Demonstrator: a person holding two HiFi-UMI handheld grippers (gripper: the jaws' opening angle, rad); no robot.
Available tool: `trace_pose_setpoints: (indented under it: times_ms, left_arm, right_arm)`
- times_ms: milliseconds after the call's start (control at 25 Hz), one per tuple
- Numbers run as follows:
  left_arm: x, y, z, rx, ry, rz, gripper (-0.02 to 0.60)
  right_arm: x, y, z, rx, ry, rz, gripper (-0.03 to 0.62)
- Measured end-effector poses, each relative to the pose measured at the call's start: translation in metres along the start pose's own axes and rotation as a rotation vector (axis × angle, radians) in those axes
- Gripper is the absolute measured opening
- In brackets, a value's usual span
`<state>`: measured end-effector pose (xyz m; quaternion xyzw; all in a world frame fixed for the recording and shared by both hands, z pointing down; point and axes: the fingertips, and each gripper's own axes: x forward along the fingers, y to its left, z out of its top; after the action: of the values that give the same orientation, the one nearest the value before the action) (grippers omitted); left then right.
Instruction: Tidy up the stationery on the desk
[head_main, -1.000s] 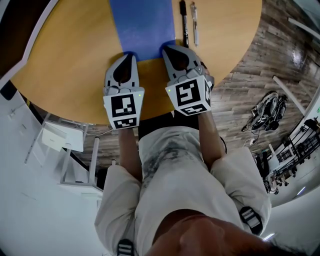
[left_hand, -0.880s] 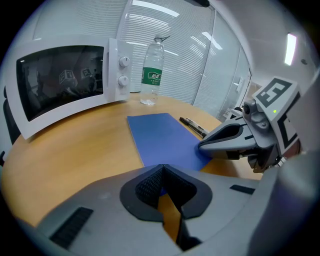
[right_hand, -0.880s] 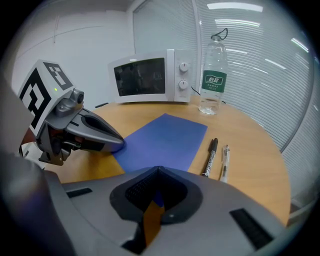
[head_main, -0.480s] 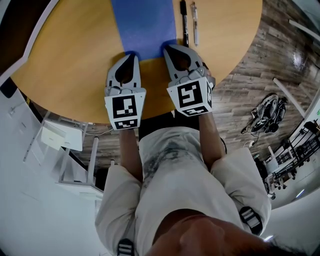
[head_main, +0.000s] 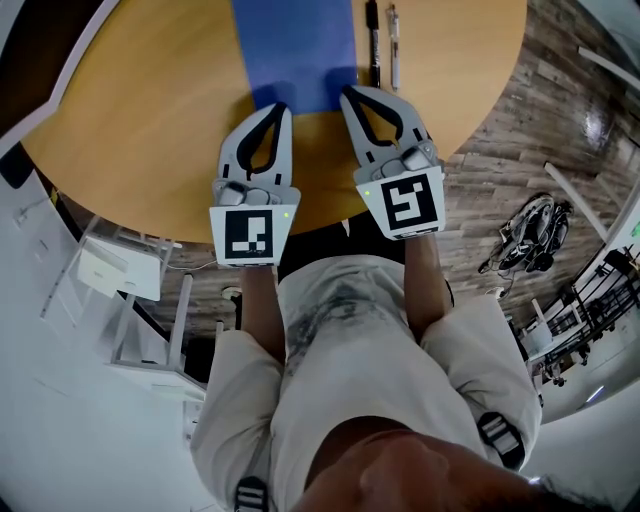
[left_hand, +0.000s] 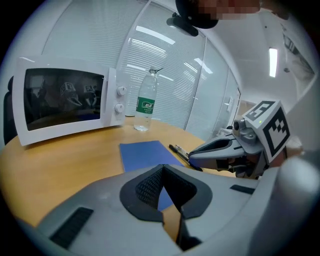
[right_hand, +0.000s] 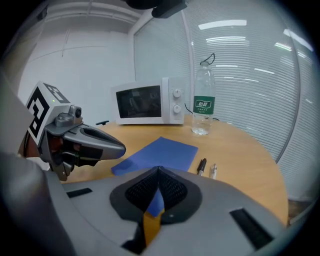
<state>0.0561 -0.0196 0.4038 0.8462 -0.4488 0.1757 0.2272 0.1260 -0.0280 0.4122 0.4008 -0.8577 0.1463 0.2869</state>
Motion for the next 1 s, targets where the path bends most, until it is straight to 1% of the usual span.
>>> trace_pose_setpoints:
  times_ms: [240, 360, 560, 720, 1000]
  left_arm:
    - [-0.002, -0.004, 0.007, -0.016, -0.054, -0.013, 0.009]
    - [0.0, -0.005, 0.006, -0.019, -0.053, -0.009, 0.009]
    - [0.003, -0.005, 0.007, 0.004, -0.065, -0.005, 0.009]
    - [0.004, -0.005, 0.006, -0.015, -0.062, 0.011, 0.009]
    - [0.006, -0.005, 0.006, -0.003, -0.059, 0.024, 0.009]
  right_arm:
    - [-0.012, -0.013, 0.001, 0.025, -0.042, -0.027, 0.061]
    - [-0.016, -0.019, -0.001, 0.04, -0.052, -0.037, 0.061]
    - [-0.017, -0.022, -0.003, 0.045, -0.065, -0.038, 0.061]
    - [-0.019, -0.025, -0.004, 0.045, -0.066, -0.034, 0.061]
    - [-0.021, -0.03, -0.004, 0.046, -0.068, -0.034, 0.061]
